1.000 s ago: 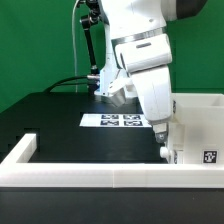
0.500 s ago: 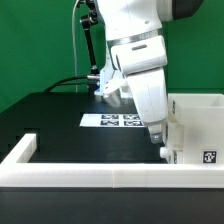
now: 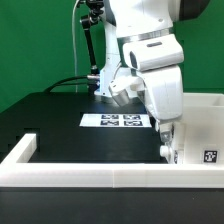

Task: Assemble drawer

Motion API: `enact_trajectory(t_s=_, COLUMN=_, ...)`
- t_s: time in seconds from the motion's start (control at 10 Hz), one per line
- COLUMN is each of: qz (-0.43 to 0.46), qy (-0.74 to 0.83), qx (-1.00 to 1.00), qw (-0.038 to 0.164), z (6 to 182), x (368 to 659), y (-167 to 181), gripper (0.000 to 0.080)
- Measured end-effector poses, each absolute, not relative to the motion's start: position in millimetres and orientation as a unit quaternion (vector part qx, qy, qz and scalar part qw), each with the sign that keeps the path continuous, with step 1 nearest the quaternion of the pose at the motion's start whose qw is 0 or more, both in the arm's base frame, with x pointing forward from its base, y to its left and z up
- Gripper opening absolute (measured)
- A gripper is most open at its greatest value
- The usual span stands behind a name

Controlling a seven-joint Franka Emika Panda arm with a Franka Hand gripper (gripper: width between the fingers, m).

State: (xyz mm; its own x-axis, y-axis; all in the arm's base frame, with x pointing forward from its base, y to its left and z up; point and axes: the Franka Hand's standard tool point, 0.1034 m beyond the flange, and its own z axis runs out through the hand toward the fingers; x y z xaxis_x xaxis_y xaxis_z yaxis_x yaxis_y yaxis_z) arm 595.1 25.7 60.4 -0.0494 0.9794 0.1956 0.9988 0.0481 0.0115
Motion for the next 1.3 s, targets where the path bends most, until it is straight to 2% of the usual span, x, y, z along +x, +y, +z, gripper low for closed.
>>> enact_trajectory(t_s=0.7, qz=-0.067, qy=-0.674, qx=-0.733, qw=0.059, z=63.5, x=604, y=36, gripper=0.0649)
enact_trajectory(t_s=0.8, qz=-0.061, qy=-0.697, qx=-0.711, qw=0.066, z=62.5, x=601, y=22, gripper=0.0649)
enact_trajectory(t_s=0.9, qz=-0.053, qy=-0.701, qx=-0.707, qw=0.077, z=59.1, x=593, y=-10, gripper=0.0649)
enact_trajectory(t_s=1.0, qz=-0.05, qy=-0.696, qx=-0.712, qw=0.078, z=59.6, x=588, y=-32, gripper=0.0649)
enact_trajectory(t_s=1.2, qz=-0.051, qy=-0.687, qx=-0.722, qw=0.069, z=67.3, x=583, y=-50, gripper=0.0649)
enact_trajectory(t_s=1.3, qz=-0.051, qy=-0.688, qx=-0.721, qw=0.071, z=65.4, x=583, y=-48, gripper=0.0649)
